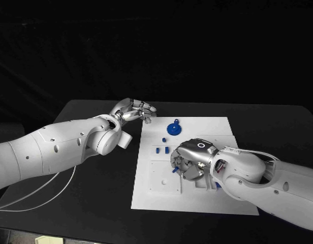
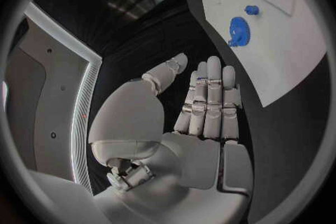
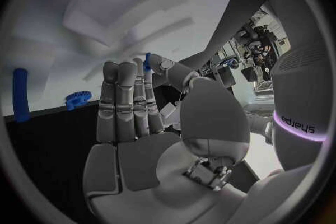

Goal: Assemble the parts on the task board

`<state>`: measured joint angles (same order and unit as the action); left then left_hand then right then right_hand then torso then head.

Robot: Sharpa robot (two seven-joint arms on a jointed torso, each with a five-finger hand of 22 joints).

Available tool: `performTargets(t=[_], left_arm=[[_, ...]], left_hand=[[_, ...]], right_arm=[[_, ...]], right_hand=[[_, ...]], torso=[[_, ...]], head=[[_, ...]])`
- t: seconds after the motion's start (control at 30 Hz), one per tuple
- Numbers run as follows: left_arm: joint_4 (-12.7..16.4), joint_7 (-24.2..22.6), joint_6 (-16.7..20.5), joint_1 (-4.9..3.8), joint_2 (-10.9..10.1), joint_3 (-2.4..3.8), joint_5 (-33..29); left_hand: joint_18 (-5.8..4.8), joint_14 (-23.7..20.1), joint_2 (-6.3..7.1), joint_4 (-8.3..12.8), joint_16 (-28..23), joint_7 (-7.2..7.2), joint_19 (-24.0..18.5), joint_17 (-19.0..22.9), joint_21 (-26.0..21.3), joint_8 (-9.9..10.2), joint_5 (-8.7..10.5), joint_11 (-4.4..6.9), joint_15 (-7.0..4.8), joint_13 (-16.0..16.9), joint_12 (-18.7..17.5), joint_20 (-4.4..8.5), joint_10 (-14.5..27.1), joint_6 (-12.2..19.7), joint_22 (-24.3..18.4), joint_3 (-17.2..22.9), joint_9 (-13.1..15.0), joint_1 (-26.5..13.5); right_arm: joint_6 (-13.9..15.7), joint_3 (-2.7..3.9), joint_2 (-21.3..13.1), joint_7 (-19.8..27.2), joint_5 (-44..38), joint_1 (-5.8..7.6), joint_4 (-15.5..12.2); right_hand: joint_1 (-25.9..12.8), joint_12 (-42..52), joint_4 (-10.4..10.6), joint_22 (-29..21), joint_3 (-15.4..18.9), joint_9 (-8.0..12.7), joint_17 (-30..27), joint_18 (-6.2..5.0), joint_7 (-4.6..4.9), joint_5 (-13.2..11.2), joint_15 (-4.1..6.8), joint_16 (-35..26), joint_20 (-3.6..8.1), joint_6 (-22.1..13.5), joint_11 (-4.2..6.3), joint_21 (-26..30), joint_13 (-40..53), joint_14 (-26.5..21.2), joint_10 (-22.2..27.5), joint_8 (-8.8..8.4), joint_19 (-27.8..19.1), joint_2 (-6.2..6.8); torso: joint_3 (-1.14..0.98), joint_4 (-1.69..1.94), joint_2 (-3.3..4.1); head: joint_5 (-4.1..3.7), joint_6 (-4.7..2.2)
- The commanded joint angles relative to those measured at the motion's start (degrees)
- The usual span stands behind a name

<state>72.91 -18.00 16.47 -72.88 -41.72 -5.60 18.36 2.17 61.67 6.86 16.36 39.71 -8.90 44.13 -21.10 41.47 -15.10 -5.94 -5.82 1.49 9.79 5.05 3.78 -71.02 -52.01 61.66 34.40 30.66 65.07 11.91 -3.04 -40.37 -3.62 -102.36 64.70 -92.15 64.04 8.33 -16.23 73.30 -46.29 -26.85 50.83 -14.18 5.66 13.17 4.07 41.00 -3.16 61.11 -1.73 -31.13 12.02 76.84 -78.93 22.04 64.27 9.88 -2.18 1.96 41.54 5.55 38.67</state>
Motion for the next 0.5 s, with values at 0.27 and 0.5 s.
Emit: performTargets(t=[0.27, 0.5], left_arm=[[0.17, -0.21, -0.81, -0.04, -0.04, 0.03, -0.29], [0.16, -0.13, -0.78, -0.05, -0.10, 0.03, -0.27]], left_hand=[[0.06, 0.37, -0.57, 0.02, -0.30, 0.07, -0.02, -0.19, -0.26, -0.25, -0.09, -0.09, 0.04, -0.08, -0.31, 0.34, -0.24, 0.49, 0.09, -0.42, -0.09, -0.10], [0.06, 0.36, -0.56, 0.03, -0.39, 0.07, -0.03, -0.30, -0.29, -0.26, -0.07, -0.10, 0.05, -0.09, -0.33, 0.33, -0.22, 0.51, 0.11, -0.43, -0.10, -0.09]], right_arm=[[-2.35, -0.13, 0.44, -1.57, -3.79, -0.13, -0.76], [-3.18, -0.13, 0.83, -2.44, -5.60, 0.18, -1.87]], right_hand=[[0.30, 0.23, 0.04, 0.12, -0.05, -0.12, -0.10, -0.82, -0.23, 0.22, 0.35, 0.43, 0.00, 0.07, -0.04, -0.18, 0.11, -0.16, -0.39, 0.16, 0.26, -0.08], [0.31, 0.23, 0.03, 0.16, -0.05, -0.19, -0.12, -0.82, -0.25, 0.22, 0.37, 0.53, 0.02, 0.12, -0.02, -0.22, 0.17, -0.16, -0.44, 0.18, 0.27, 0.03]], torso=[[0.00, 0.00, 0.00], [0.00, -0.03, -0.02]], head=[[0.07, 0.15], [0.05, 0.30]])
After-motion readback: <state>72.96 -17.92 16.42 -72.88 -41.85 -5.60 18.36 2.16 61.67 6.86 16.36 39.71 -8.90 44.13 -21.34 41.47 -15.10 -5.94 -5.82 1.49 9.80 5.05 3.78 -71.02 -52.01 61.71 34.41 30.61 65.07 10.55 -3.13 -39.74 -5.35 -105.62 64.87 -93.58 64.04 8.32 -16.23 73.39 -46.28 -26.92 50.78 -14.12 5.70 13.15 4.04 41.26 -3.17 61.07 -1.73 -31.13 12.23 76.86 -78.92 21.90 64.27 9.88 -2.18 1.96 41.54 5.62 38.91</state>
